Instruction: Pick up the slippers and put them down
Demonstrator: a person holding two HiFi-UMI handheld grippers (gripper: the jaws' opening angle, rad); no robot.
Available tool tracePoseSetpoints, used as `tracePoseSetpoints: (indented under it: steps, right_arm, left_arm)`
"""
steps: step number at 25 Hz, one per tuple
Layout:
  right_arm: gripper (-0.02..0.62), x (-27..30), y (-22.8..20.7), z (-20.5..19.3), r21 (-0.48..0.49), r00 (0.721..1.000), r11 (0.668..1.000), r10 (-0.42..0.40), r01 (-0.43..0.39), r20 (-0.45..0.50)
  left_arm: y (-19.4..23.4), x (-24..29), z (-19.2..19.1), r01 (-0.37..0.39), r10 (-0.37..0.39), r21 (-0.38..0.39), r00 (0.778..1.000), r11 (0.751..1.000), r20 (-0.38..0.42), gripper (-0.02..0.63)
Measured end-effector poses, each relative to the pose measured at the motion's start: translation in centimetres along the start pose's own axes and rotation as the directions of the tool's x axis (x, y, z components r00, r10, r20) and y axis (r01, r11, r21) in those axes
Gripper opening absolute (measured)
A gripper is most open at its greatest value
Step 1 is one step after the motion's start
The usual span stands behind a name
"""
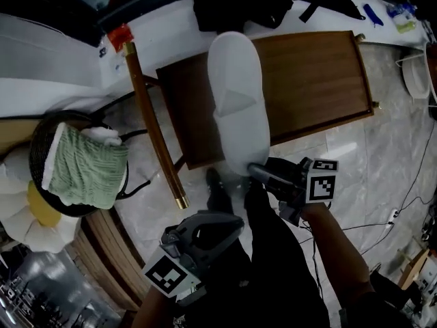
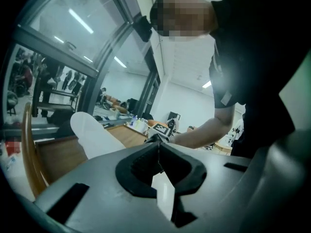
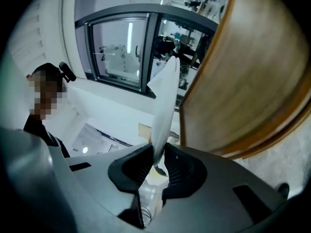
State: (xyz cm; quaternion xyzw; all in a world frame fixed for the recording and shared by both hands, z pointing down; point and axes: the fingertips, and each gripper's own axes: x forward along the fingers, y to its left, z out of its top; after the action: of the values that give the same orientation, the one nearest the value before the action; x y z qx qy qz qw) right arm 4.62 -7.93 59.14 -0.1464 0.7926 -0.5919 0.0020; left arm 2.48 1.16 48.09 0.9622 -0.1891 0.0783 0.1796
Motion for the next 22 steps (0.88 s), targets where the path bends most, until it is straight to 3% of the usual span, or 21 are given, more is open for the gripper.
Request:
tracePoseSetpoints:
  steps: [5,9,13,19,22]
  right_arm:
    - [0.075,-0.7,7.9,4.1,-0.156,0.999,0.987,0.032,-0.025,0.04]
    - [0.074,-1.6,16.0,7.6,-0.303,0.994,0.951,0.091,-0.068,0.063]
    - [0.072,-3.3,24.3,10.8,-0.468,0.987,0.878,0.146,-0.102,0.059]
    - [0.069,-4.8,34.1,13.0,-0.662,0.971,0.737,0.231,-0.135,0.059]
    - [0.067,-5.5,38.1,12.6,-0.709,0.958,0.689,0.28,-0.152,0.067]
  left_arm:
    - [-1.3,-2.5,6.3,-0.037,0.037,0.081,0.999,0.996,0.002,0.02]
    - [-1.3,-5.3,11.8,-0.105,0.101,0.133,0.994,0.986,0.035,0.02]
    - [-0.6,-7.1,17.4,-0.177,0.169,0.128,0.983,0.976,0.071,0.02]
    - [-1.0,-8.9,26.3,-0.224,0.182,0.268,0.968,0.937,0.173,0.02]
    - [-2.5,-10.4,29.4,-0.244,0.185,0.298,0.959,0.923,0.214,0.02]
